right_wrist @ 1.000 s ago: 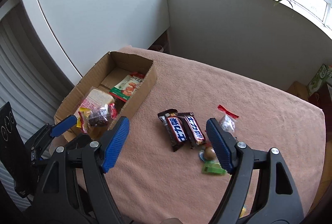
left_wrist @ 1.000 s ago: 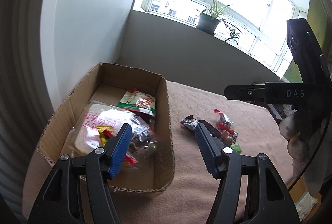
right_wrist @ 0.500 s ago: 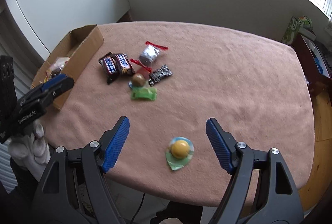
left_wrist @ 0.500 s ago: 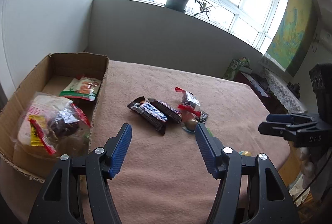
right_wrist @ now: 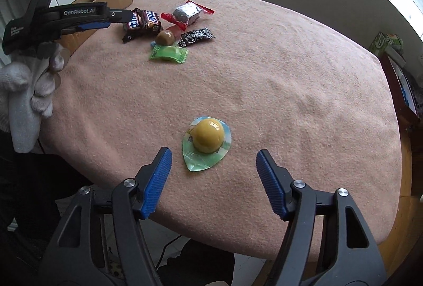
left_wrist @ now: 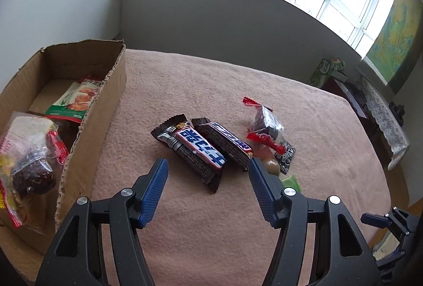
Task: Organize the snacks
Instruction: 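Move the left tool to the Snickers bars and the right toward the yellow candy, then grasp a Snickers bar with the left tool while the right grasps the yellow candy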
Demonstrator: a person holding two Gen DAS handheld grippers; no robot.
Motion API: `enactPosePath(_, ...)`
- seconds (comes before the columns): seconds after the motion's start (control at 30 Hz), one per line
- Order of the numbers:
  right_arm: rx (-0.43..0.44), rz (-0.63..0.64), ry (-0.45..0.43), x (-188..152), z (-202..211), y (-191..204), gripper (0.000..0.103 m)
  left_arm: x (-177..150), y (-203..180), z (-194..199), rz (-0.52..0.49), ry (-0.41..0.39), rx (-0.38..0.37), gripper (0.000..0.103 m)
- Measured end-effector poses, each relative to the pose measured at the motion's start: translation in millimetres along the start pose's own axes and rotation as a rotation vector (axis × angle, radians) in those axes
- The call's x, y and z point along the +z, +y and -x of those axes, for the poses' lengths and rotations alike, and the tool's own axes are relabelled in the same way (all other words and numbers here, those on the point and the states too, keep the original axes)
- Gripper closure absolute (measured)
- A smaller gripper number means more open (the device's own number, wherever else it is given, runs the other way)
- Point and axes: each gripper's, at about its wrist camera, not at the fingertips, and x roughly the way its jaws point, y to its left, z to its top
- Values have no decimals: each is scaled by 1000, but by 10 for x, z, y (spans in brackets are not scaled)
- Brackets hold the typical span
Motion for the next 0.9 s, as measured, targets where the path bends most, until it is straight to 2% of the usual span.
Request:
enactPosePath(0.1,27,4,18,-11,-82,-17,45,39,14,-97,11,12,35,43)
enactPosePath(0.17,28,12,15,-36,-114,-20,45,54,24,-168,14,28,47,50)
enactPosePath(0.27,30,16,1,-42,-114,-34,45,75,32,-257,16,49,61,54)
enactPosePath(0.63,38,42,-22,86,-197,-40,45,191,-50,-456,-6,81,101,57)
enactPosePath(0.73,41,40,-35,97,-192,-41,46,181,-89,-488,-37,82,115,62)
enactPosePath(0.87,38,31,-46,81,-167,-59,58,158,-95,-471,-48,79,107,67)
enactPosePath(0.9,44,26,-46,74,-158,-76,58,149,-99,-465,-53,78,107,67)
